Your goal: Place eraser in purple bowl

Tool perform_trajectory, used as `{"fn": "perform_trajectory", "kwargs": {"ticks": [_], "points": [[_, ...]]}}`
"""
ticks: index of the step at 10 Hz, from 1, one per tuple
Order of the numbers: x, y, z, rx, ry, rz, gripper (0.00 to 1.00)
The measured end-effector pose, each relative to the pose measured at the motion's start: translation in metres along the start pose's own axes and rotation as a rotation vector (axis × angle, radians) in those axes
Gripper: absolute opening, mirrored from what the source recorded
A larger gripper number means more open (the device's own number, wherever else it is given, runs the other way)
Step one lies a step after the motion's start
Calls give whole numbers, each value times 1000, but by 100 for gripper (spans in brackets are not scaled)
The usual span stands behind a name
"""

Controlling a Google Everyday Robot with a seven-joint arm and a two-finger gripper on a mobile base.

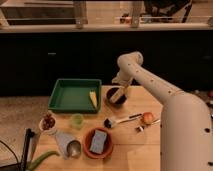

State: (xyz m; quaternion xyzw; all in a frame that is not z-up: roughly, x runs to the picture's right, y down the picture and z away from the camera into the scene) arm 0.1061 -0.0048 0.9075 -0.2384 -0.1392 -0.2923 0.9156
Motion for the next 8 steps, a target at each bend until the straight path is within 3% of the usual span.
{"fn": "perform_trajectory", "kwargs": {"ticks": [8], "points": [[0,7,-4,13,-2,-6,80]]}}
